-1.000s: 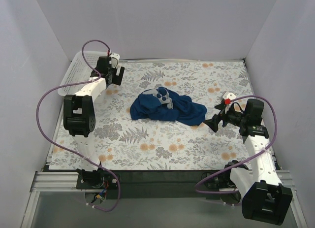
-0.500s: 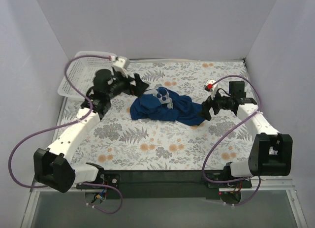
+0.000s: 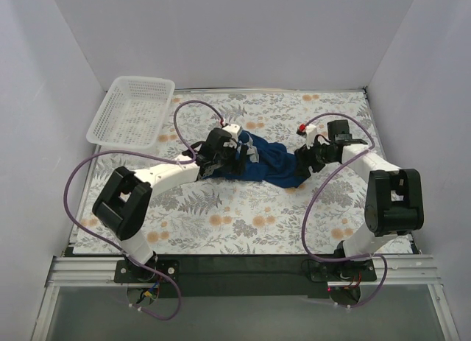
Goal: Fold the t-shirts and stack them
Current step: Flatten the tshirt out
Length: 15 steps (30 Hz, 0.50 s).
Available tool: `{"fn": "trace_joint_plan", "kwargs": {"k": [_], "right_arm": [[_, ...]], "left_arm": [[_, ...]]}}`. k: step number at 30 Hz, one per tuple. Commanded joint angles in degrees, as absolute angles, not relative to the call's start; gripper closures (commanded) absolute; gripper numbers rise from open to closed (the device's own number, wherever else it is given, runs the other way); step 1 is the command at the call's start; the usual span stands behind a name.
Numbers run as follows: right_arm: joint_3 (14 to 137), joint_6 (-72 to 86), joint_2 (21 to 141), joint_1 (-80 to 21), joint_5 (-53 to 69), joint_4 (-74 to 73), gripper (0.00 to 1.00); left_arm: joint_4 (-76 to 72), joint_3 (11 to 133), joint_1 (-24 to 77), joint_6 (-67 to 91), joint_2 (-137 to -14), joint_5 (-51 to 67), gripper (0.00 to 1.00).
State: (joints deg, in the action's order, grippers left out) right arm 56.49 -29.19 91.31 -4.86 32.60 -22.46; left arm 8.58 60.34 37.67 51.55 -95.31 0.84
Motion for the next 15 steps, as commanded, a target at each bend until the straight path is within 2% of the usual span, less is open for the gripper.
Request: {"fn": "trace_joint_plan", "kwargs": {"k": [1, 4, 6, 7, 8, 11, 15], "right_arm": [[59.1, -25.2, 93.3, -6.2, 28.1, -20.4, 0.36], [61.1, -23.0, 96.8, -7.1, 25.6, -20.3, 0.45], [61.9, -22.1, 98.4, -7.3, 25.6, -20.6, 0.59], [62.2, -21.8, 98.4, -7.2, 25.8, -20.8, 0.67], [62.3, -21.9, 97.3, -7.3, 25.9, -20.9, 0.8], [62.2, -22.6, 93.8, -6.9, 26.5, -21.1, 0.97], [65.6, -24.7, 83.6, -4.1, 30.4, -24.2, 0.99]], "left_arm": [[8.5, 64.2, 38.7, 52.7, -97.4, -9.8, 0.32], [8.7, 66.2, 38.8, 52.4, -99.9, -9.7, 0.63], [9.5, 67.0, 38.8, 52.4, -99.8, -9.1, 0.91], [9.8, 67.3, 38.8, 52.5, -99.2, -8.4, 1.0], [10.2, 67.3, 38.8, 52.6, -98.4, -8.3, 1.0], [11.7, 65.6, 38.8, 52.6, -91.1, -7.7, 1.0], [13.3, 61.9, 38.7, 52.5, -77.8, -6.7, 1.0]]}}
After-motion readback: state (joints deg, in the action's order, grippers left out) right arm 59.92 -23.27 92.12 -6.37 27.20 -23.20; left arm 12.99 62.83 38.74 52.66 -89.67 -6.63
